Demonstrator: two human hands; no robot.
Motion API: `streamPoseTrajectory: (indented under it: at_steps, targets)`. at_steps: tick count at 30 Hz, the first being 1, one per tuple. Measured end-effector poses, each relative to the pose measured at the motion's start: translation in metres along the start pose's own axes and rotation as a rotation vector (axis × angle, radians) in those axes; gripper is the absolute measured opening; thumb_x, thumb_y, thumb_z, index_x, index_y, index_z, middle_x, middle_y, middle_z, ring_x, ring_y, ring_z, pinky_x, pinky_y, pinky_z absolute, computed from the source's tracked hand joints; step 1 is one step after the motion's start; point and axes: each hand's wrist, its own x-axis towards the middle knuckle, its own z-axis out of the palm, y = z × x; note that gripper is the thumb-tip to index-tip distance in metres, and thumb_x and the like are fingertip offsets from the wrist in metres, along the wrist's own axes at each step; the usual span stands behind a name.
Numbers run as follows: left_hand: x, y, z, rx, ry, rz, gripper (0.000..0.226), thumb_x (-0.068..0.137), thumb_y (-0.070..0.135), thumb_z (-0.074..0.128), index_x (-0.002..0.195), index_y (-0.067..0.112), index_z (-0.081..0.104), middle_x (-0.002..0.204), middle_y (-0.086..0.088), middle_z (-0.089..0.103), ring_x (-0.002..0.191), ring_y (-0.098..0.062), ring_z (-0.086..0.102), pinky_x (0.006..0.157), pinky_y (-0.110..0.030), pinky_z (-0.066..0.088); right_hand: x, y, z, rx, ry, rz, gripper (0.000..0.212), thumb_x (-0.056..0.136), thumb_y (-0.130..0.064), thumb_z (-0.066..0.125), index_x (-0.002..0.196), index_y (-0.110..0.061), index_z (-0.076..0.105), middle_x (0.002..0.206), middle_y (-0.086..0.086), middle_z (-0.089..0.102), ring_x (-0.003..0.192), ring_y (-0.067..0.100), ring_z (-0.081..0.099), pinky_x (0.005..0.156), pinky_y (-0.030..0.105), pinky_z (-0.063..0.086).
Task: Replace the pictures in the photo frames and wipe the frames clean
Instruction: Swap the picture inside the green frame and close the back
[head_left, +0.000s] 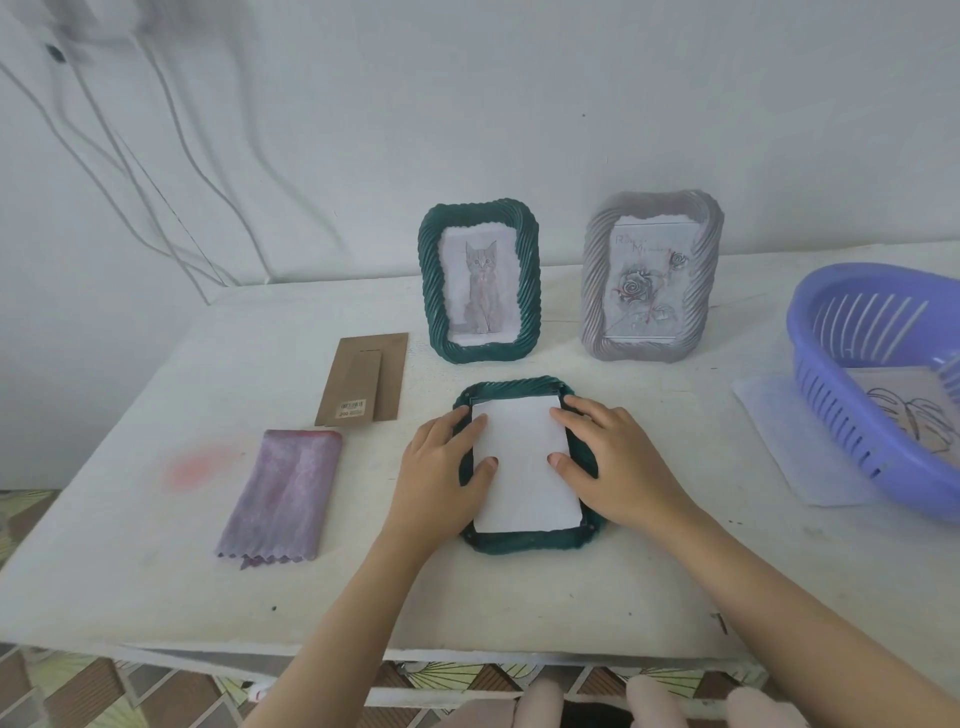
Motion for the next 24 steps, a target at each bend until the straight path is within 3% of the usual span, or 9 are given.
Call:
streamPoseTrajectory:
  at_steps: [7, 12, 16, 20, 24]
  targets:
    - [0.008, -0.004, -0.008, -0.072, 0.062, -0.027, 0.046, 0.087, 0.033, 0.049, 0.13, 0.019, 0.052, 0.139, -0.007, 0.045, 0.129, -0.025, 0.036, 0.104, -0.024, 0.021, -0.001, 0.0, 0.004, -0.005, 0.027, 0.015, 0.055, 0.086, -0.045, 0.047, 0.136, -0.023, 0.044, 0.144, -0.006, 0.039, 0.122, 0.017, 0.037, 0.103, 0.024, 0.024]
    - [0.033, -0.029, -0.038, 0.023, 0.265, -0.281, 0.035, 0.089, 0.019, 0.046, 0.12, 0.003, 0.054, 0.122, -0.019, 0.055, 0.115, -0.04, 0.046, 0.096, -0.042, 0.035, -0.003, -0.001, 0.004, 0.056, 0.05, 0.025, 0.057, 0.084, -0.048, 0.038, 0.135, -0.024, 0.044, 0.143, -0.006, 0.04, 0.124, 0.017, 0.037, 0.105, 0.026, 0.025]
    - [0.052, -0.047, -0.062, 0.112, 0.11, -0.646, 0.055, 0.087, 0.021, 0.05, 0.136, 0.005, 0.031, 0.131, -0.02, 0.045, 0.122, -0.038, 0.037, 0.099, -0.042, 0.03, -0.003, -0.001, 0.006, 0.038, 0.057, 0.019, 0.057, 0.084, -0.048, 0.039, 0.135, -0.024, 0.045, 0.143, -0.007, 0.039, 0.124, 0.016, 0.037, 0.103, 0.023, 0.023]
    - [0.063, -0.058, -0.067, 0.094, 0.003, -0.728, 0.053, 0.081, 0.016, 0.057, 0.129, 0.008, 0.037, 0.122, -0.016, 0.052, 0.117, -0.036, 0.04, 0.087, -0.036, 0.036, -0.003, 0.0, 0.005, 0.03, 0.058, 0.014, 0.053, 0.086, -0.046, 0.046, 0.134, -0.024, 0.046, 0.143, -0.008, 0.039, 0.123, 0.015, 0.036, 0.102, 0.021, 0.022]
    - [0.071, -0.058, -0.075, 0.015, 0.007, -0.81, 0.061, 0.077, 0.017, 0.067, 0.132, 0.015, 0.04, 0.131, -0.012, 0.044, 0.124, -0.032, 0.034, 0.097, -0.038, 0.034, -0.003, 0.001, 0.006, 0.023, 0.062, 0.012, 0.055, 0.084, -0.047, 0.044, 0.133, -0.024, 0.047, 0.143, -0.008, 0.039, 0.123, 0.014, 0.037, 0.102, 0.021, 0.022]
